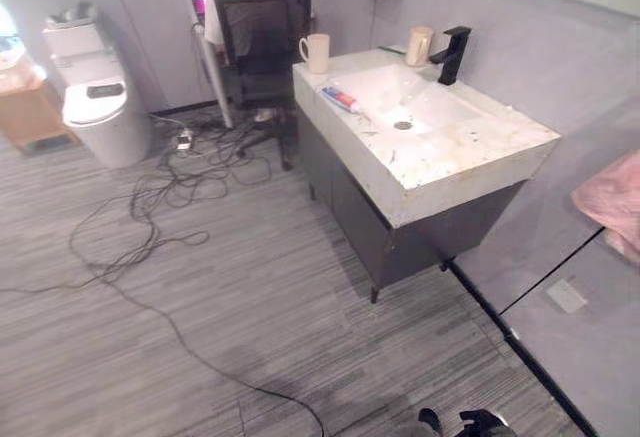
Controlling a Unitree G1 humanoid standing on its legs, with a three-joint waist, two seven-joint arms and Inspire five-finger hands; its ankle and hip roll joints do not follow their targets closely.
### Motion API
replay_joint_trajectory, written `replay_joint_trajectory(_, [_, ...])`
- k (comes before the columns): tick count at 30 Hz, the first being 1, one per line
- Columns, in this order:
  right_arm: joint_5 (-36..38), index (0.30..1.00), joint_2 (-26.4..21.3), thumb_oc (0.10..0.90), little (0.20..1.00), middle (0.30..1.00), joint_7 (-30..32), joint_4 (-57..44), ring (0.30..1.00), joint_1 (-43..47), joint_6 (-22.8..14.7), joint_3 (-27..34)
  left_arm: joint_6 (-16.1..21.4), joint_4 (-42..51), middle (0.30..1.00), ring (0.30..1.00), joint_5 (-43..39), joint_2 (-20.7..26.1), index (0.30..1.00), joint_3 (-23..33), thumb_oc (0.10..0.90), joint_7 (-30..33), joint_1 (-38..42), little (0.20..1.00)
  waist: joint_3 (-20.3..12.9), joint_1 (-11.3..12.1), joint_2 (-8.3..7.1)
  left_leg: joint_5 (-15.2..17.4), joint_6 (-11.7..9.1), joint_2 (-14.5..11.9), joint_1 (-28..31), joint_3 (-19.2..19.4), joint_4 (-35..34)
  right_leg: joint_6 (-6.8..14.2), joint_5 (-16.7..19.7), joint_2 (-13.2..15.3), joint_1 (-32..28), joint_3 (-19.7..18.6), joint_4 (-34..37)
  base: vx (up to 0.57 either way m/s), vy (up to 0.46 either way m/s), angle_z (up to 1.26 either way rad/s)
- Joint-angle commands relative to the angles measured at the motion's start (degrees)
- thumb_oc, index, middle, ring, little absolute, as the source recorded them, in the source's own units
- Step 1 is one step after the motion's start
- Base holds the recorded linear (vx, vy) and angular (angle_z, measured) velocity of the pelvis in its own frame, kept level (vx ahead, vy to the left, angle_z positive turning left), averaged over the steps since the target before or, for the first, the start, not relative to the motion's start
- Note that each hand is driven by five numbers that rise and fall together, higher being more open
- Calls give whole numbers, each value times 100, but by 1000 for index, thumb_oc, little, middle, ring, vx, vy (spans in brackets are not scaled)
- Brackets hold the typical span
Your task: Organize the bathroom.
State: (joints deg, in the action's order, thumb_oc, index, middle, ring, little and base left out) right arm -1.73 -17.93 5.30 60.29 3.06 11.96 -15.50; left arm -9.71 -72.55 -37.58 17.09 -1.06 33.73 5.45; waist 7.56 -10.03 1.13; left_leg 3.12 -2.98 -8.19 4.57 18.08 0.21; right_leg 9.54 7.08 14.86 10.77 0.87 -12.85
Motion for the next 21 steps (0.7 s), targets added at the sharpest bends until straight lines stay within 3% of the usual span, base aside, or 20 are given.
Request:
replay_joint_trajectory(1, [-29, 900, -258, 800, 900, 900, 116, -51, 900, 314, -130, -133, -111, 199, 900, 900, 303, 344, 900, 38, 800, 271, 180, 900, 4, -195, -145, 342, 191, 246, -462, -153, 566, 188, -488, -740, -60, 306, 418, 50, 134, 14])
replay_joint_trajectory(3, [133, 900, -287, 800, 900, 900, 157, 53, 900, 451, -180, -102, -61, 262, 900, 900, 69, 278, 900, -93, 800, 384, 433, 900, 7, -156, -142, 318, 268, 534, -634, -235, 521, -24, -725, -1115, 10, 454, 370, -22, 65, 12])
replay_joint_trajectory(5, [88, 900, -288, 800, 900, 900, 175, 78, 900, 472, -74, -91, -162, 335, 900, 900, -49, 236, 900, -143, 800, 431, 516, 900, 29, -181, -139, 380, 306, 563, -774, -304, 782, -91, -840, -1110, 181, 385, 73, -13, 5, -21])
replay_joint_trajectory(6, [301, 900, -358, 800, 900, 900, 283, 6, 900, 474, 52, -161, -187, 476, 900, 900, -209, 189, 900, -301, 800, 391, 613, 900, 47, -181, -156, 329, 262, 545, -1007, -302, 1101, -230, -786, -1119, 185, 378, 33, 10, -16, -27])
replay_joint_trajectory(9, [513, 900, -355, 800, 900, 900, 359, 49, 900, 415, 116, -61, -231, 549, 900, 900, 6, 149, 900, -432, 800, 275, 668, 900, 39, -197, -164, 388, 284, 586, -1030, -337, 1301, -237, -715, -1061, 12, 402, 118, 64, 7, 8])
replay_joint_trajectory(10, [644, 900, -336, 800, 900, 900, 413, 119, 900, 352, 153, -9, -82, 486, 900, 900, 54, 109, 900, -479, 800, 93, 689, 900, -37, -230, -159, 441, 296, 636, -952, -369, 1321, -216, -683, -1043, -102, 378, 206, 145, 46, 29])
replay_joint_trajectory(17, [470, 900, -359, 800, 900, 900, 264, 491, 900, 196, -97, 169, 116, 283, 900, 900, 212, -14, 900, -450, 800, 43, 785, 900, -180, -358, -121, 657, 332, 659, -639, -330, 1390, -216, -704, -998, -281, 338, 232, 111, 56, 16])
replay_joint_trajectory(19, [403, 900, -363, 800, 900, 900, 188, 477, 900, 164, -97, 175, 207, 256, 900, 900, 129, -35, 900, -371, 800, 167, 726, 900, -212, -403, -70, 388, 189, 524, -598, -277, 1565, -317, -795, -1067, -352, 392, 249, 78, 20, 7])
replay_joint_trajectory(21, [362, 900, -376, 800, 900, 900, 168, 453, 900, 168, -75, 136, 296, 237, 900, 900, 80, -39, 900, -324, 800, 234, 691, 900, -192, -375, -92, -65, -12, 408, -896, -451, 2360, -457, -841, -1130, -432, 354, 321, 0, 0, 0])
